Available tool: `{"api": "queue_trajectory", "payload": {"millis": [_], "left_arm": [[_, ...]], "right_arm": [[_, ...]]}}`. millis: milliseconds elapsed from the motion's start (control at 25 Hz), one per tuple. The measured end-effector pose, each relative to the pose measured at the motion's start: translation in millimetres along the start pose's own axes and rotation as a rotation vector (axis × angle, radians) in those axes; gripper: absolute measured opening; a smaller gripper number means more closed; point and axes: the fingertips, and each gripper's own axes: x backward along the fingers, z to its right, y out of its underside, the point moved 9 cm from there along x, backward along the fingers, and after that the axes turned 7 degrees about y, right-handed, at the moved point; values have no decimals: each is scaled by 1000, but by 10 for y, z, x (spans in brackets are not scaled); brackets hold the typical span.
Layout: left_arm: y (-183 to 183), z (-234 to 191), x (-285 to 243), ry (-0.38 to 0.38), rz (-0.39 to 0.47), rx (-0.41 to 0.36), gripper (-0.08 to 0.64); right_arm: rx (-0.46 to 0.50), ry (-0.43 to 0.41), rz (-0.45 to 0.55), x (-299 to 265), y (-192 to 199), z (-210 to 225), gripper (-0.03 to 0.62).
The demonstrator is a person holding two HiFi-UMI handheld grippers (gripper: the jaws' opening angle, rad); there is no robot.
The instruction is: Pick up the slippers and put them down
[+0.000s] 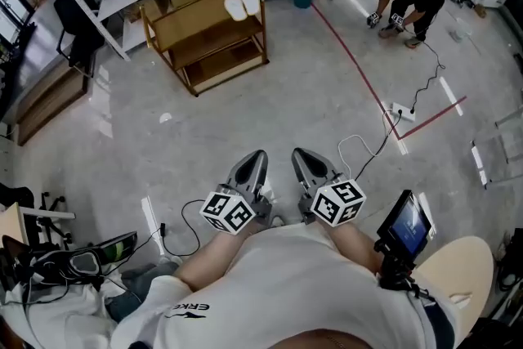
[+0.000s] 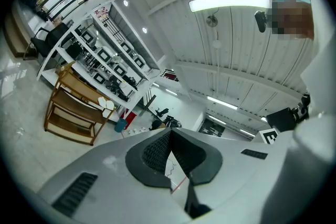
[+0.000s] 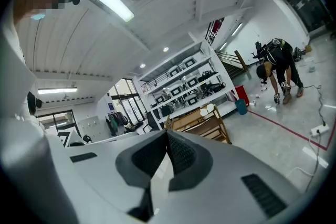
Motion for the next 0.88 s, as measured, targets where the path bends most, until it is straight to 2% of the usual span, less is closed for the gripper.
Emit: {"api": "queue_trajectory", "payload": {"millis": [440, 880], "left_arm": [[-36, -144, -818, -80, 41, -58, -3], [-20, -198, -1784, -158, 107, -97, -3]], "right_arm": [[-5, -101, 4, -477, -440, 687, 5], [10, -191, 1, -931, -1063, 1520, 5]]}}
